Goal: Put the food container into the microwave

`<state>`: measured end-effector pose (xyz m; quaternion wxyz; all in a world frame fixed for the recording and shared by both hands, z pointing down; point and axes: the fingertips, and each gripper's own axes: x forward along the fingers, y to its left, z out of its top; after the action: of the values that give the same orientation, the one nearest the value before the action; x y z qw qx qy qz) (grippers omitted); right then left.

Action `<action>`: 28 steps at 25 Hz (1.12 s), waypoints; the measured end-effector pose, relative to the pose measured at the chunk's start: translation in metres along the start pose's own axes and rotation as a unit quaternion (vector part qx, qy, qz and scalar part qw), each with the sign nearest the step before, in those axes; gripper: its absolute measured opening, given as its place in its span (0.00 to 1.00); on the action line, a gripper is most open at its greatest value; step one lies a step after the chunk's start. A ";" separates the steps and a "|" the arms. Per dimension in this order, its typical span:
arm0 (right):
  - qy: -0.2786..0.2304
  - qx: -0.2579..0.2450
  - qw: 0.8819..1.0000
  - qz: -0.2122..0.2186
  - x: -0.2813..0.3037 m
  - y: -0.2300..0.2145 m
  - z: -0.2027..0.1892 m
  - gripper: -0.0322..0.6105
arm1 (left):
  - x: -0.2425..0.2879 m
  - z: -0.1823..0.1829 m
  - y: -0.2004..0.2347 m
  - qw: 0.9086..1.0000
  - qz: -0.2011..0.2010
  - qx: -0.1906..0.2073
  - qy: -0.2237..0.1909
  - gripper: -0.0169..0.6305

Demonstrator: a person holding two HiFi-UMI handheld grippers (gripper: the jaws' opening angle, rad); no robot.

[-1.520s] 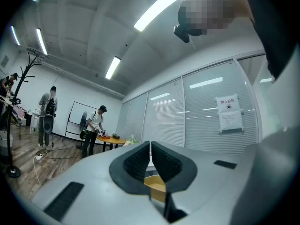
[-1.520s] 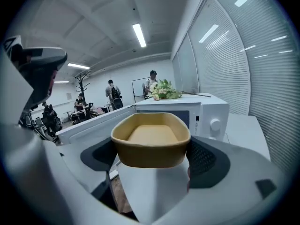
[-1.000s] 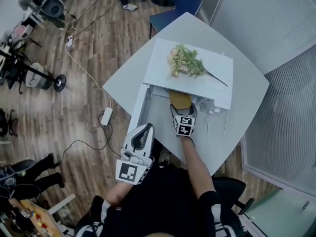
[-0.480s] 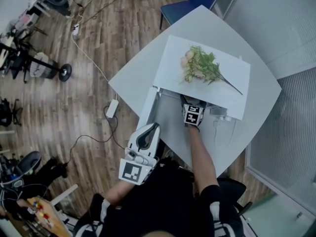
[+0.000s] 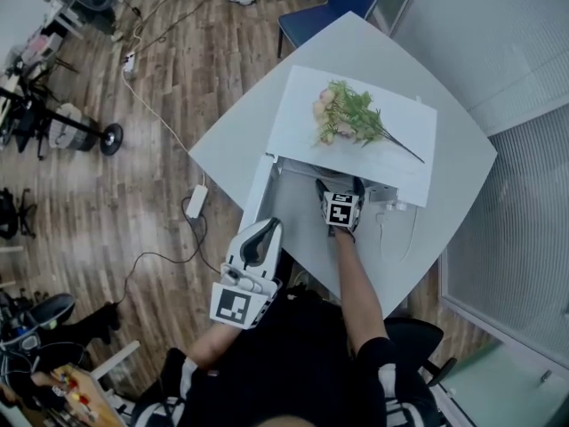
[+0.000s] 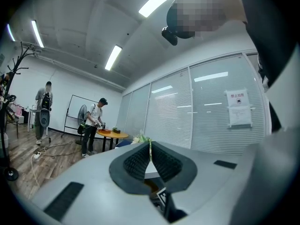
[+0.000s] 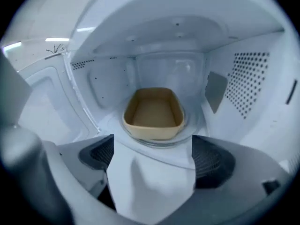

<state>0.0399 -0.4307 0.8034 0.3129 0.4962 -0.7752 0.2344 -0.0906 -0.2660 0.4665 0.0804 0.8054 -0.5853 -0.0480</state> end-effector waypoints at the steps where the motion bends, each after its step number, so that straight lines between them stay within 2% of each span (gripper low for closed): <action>1: -0.006 -0.002 1.000 0.005 -0.016 0.003 -0.002 0.84 | -0.005 0.001 -0.004 1.000 0.000 0.002 -0.002 0.07; 4: -0.043 -0.011 0.999 0.024 -0.087 0.017 -0.010 0.80 | -0.024 0.005 -0.019 1.000 0.003 0.005 -0.010 0.07; 5: -0.062 -0.011 0.998 0.026 -0.116 0.021 -0.015 0.72 | -0.033 0.007 -0.026 1.000 0.002 0.006 -0.014 0.07; 7: -0.105 -0.007 0.994 0.027 -0.178 0.026 -0.021 0.41 | -0.054 0.008 -0.043 1.000 0.000 0.011 -0.022 0.07; 11: -0.168 0.019 0.984 0.052 -0.281 0.037 -0.031 0.18 | -0.102 0.005 -0.074 0.999 0.013 0.026 -0.033 0.07; 13: -0.192 0.034 0.979 0.062 -0.320 0.039 -0.036 0.14 | -0.125 0.004 -0.080 0.998 0.024 0.035 -0.040 0.07; 18: -0.240 0.046 0.967 0.074 -0.397 0.048 -0.043 0.12 | -0.170 -0.006 -0.087 0.998 0.045 0.028 -0.020 0.07; 21: -0.259 0.057 0.961 0.076 -0.430 0.053 -0.046 0.11 | -0.181 -0.008 -0.093 0.999 0.039 0.029 -0.020 0.07; 28: -0.290 0.031 0.954 0.076 -0.465 0.084 -0.042 0.09 | -0.191 -0.019 -0.093 1.000 0.010 0.012 -0.015 0.07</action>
<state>0.1191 -0.0792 0.4944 0.0405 0.4921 -0.8602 0.1278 -0.0594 -0.0546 0.4647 0.0625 0.7996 -0.5950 -0.0522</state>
